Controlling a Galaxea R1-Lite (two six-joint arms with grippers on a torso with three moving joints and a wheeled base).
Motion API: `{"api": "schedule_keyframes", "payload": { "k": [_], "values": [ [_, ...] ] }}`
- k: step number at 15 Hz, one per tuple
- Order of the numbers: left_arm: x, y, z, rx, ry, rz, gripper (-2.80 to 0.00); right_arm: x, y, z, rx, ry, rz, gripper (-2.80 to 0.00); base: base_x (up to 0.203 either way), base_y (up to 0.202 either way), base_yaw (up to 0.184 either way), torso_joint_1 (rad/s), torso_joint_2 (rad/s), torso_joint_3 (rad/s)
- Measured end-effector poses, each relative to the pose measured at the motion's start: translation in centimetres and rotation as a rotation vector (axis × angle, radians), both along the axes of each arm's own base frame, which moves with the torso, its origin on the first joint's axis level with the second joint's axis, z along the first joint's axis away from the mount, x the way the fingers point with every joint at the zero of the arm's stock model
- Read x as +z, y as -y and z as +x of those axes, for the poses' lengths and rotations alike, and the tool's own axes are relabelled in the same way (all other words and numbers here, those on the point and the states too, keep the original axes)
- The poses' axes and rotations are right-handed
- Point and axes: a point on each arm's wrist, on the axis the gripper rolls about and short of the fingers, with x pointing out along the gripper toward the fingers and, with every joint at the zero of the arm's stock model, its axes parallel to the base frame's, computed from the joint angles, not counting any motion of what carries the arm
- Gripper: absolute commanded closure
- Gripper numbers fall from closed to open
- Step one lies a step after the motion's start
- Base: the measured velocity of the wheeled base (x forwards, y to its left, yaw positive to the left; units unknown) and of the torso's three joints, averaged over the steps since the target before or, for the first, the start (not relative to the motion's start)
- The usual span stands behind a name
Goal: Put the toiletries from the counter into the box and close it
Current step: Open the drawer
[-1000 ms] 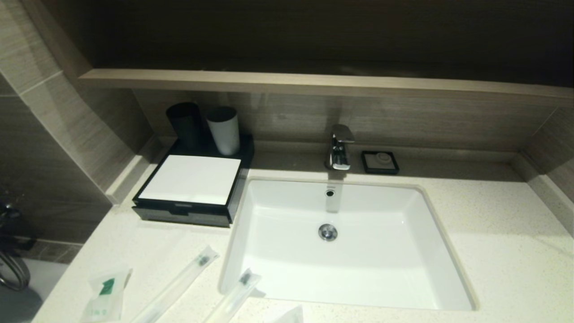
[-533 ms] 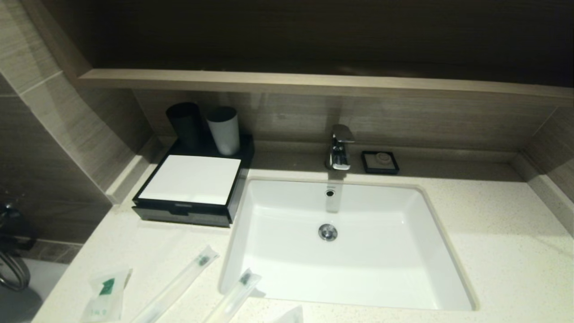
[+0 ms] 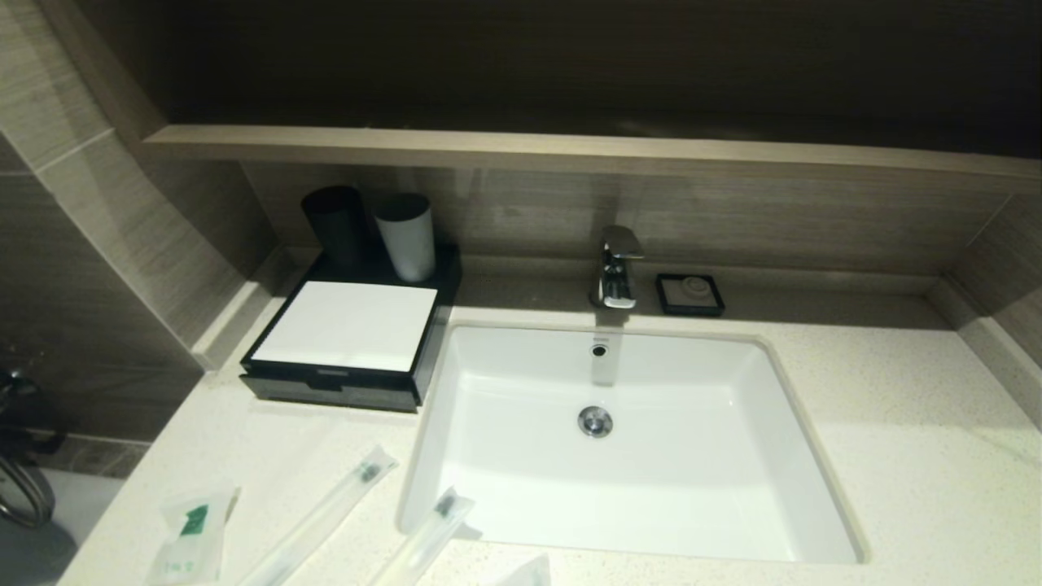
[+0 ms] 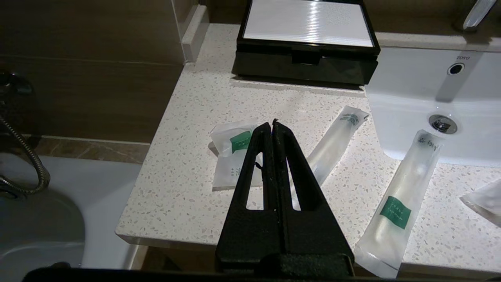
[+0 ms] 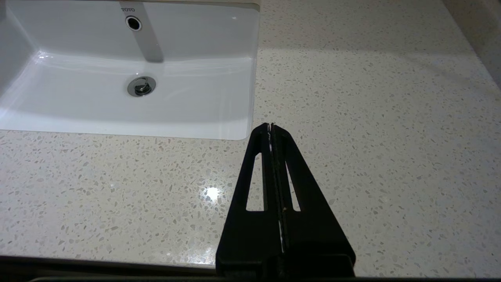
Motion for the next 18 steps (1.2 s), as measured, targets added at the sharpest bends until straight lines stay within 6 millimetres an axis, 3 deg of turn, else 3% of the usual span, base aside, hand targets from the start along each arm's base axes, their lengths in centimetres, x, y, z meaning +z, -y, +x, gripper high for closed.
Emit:
{"api": "schedule_keyframes", "payload": {
  "k": [5, 8, 11, 14, 18],
  "values": [
    [3.1, 0.0, -2.0, -0.02, 0.013, 0.001, 0.0, 0.0, 0.0, 0.0, 0.0, 0.0, 0.0, 0.0, 0.0, 0.0, 0.0, 0.0, 0.0, 0.0],
    [5.5, 0.0, -1.9, -0.01, 0.018, -0.004, 0.0, 0.0, 0.0, 0.0, 0.0, 0.0, 0.0, 0.0, 0.0, 0.0, 0.0, 0.0, 0.0, 0.0],
    [8.0, 0.0, -0.4, -0.005, -0.015, -0.007, 0.0, 0.0, 0.0, 0.0, 0.0, 0.0, 0.0, 0.0, 0.0, 0.0, 0.0, 0.0, 0.0, 0.0],
    [10.0, 0.0, 2.2, -0.005, -0.08, -0.007, 0.0, 0.0, 0.0, 0.0, 0.0, 0.0, 0.0, 0.0, 0.0, 0.0, 0.0, 0.0, 0.0, 0.0],
    [10.9, 0.0, 6.6, -0.006, -0.208, -0.005, 0.0, 0.0, 0.0, 0.0, 0.0, 0.0, 0.0, 0.0, 0.0, 0.0, 0.0, 0.0, 0.0, 0.0]
  ]
}}
